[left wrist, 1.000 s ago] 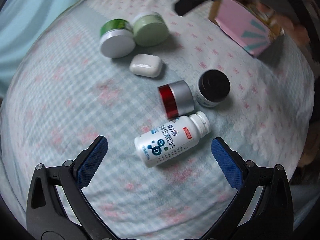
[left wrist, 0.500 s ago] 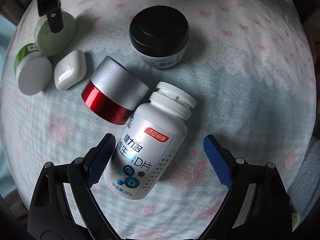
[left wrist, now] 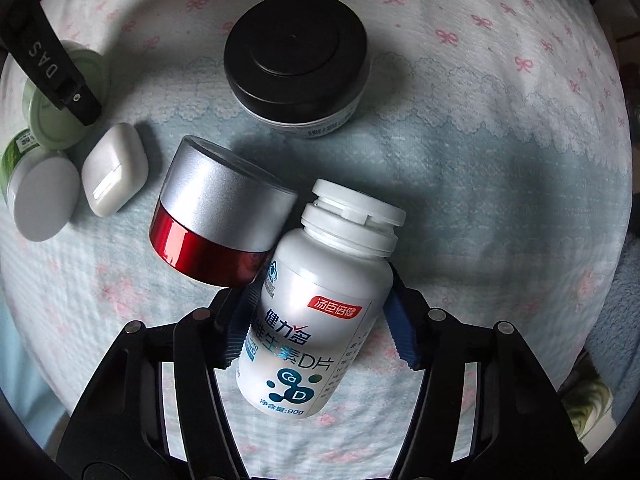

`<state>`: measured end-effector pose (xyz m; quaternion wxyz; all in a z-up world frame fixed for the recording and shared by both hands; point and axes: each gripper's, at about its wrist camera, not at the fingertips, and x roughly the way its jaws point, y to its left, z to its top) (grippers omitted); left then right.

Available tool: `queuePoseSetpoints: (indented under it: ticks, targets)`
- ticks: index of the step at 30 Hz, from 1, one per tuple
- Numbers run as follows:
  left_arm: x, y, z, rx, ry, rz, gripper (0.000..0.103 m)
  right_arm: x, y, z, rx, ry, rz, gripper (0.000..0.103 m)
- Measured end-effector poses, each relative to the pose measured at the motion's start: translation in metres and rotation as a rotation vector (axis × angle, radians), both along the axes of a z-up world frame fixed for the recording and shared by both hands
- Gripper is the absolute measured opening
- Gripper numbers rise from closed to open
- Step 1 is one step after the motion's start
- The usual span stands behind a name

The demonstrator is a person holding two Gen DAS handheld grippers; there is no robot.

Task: Organize rigid objects
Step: 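Grasp the white vitamin bottle with the left tool while the right tool grasps the pale green jar, then carry the vitamin bottle and pale green jar with both tools over the box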

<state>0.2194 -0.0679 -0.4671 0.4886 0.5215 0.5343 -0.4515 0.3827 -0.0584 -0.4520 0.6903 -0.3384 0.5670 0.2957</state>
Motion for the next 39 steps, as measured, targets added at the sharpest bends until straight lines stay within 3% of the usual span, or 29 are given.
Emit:
queuePoseSetpoints:
  ticks: [5, 9, 15, 20, 25, 32, 39]
  targets:
    - [-0.020, 0.017, 0.004, -0.020, 0.010, 0.029, 0.055, -0.011, 0.006, 0.001, -0.017, -0.032, -0.004, 0.040]
    - [-0.007, 0.027, 0.015, -0.051, 0.036, 0.117, 0.054, -0.010, 0.003, 0.003, -0.014, -0.024, -0.059, 0.040]
    - [0.025, 0.051, 0.026, -0.118, 0.160, 0.436, 0.054, -0.008, -0.005, 0.013, 0.014, 0.039, -0.203, 0.040]
    - [0.046, 0.083, 0.034, -0.193, 0.217, 0.678, 0.054, -0.012, -0.033, 0.025, 0.036, 0.073, -0.342, 0.040]
    - [0.050, 0.102, 0.055, -0.278, 0.207, 0.822, 0.054, -0.015, -0.050, 0.046, 0.081, 0.097, -0.493, 0.040]
    - [0.045, 0.135, 0.095, -0.380, 0.195, 0.960, 0.054, -0.033, -0.058, 0.093, 0.155, 0.096, -0.619, 0.040]
    - [0.052, 0.143, 0.161, -0.465, 0.136, 1.041, 0.054, -0.056, -0.055, 0.154, 0.230, 0.059, -0.713, 0.040]
